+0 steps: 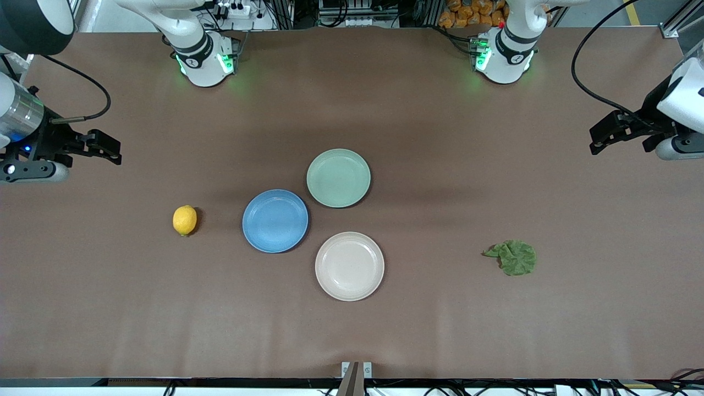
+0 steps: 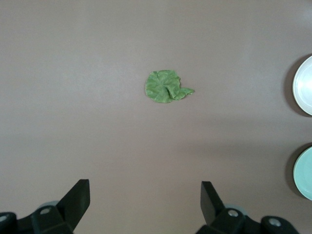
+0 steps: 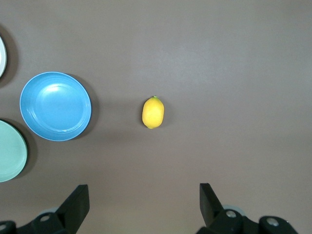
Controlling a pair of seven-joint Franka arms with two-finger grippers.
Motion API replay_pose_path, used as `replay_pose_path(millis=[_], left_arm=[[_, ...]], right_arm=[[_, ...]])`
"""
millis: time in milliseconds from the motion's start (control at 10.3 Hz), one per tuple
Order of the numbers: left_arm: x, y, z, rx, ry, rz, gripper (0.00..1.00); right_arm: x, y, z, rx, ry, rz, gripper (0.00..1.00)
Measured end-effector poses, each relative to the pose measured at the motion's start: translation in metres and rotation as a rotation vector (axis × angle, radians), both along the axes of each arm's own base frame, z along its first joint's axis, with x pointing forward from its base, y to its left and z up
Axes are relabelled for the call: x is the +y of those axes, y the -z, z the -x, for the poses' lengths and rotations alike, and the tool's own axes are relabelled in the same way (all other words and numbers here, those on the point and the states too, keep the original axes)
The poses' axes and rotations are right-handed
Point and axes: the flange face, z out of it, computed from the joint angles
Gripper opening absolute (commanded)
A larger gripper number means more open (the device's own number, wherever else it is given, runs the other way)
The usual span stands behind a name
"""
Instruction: Pick lemon and lettuce from blue and beige plates
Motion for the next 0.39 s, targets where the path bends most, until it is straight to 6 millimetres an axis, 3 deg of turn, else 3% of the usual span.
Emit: replay_pose_path(millis=[389], left_arm=[[-0.0012,-0.0004,0.0004,0.001,0.002,0.01,1.0]], right_arm=[[-0.0001,0.0004,-0.0001,-0.001,0.0,0.0,1.0]])
